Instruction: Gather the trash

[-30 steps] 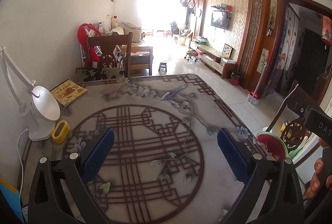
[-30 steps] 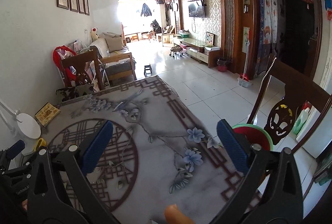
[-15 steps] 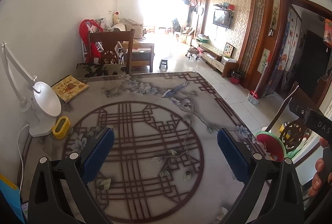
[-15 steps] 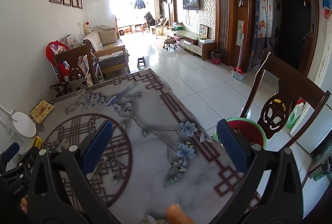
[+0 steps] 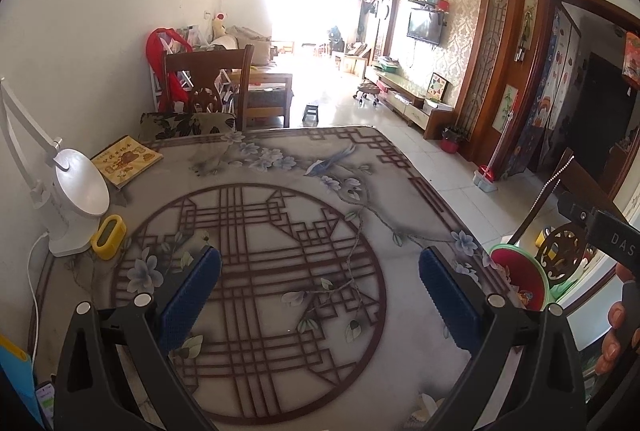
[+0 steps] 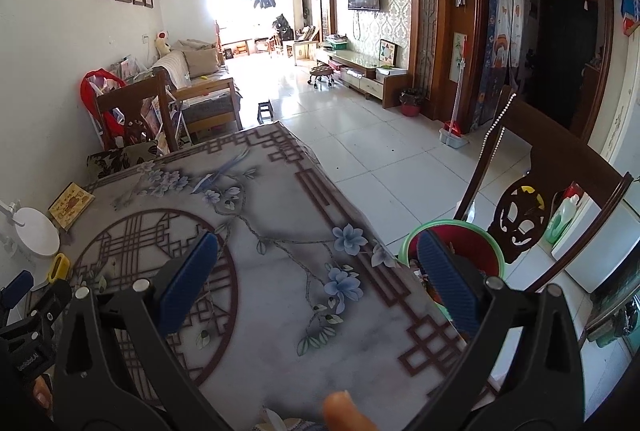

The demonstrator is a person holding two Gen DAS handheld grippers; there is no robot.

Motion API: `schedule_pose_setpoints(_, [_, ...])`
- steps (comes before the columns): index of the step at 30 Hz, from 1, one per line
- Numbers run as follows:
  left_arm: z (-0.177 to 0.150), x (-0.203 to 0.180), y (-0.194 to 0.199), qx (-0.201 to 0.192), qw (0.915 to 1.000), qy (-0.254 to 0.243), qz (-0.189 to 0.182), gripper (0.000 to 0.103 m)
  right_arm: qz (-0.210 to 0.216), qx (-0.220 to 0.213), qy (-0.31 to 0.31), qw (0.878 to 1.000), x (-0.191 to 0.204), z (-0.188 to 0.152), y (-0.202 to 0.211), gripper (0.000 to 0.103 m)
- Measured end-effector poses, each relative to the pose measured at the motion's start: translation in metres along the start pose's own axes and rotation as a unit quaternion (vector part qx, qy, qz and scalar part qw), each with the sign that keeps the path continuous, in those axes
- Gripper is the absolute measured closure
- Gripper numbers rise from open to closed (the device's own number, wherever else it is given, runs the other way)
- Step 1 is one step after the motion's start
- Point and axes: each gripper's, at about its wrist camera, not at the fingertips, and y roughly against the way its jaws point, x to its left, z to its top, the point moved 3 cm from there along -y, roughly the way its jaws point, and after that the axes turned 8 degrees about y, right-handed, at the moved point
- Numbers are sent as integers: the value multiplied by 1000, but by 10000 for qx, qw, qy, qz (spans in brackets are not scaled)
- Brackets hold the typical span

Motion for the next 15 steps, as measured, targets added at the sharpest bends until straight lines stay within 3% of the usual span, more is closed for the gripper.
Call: schedule_pose_setpoints(15, [2, -3, 0, 9, 10000, -77, 17, 8, 104, 103, 63, 9999, 3, 2, -6, 4])
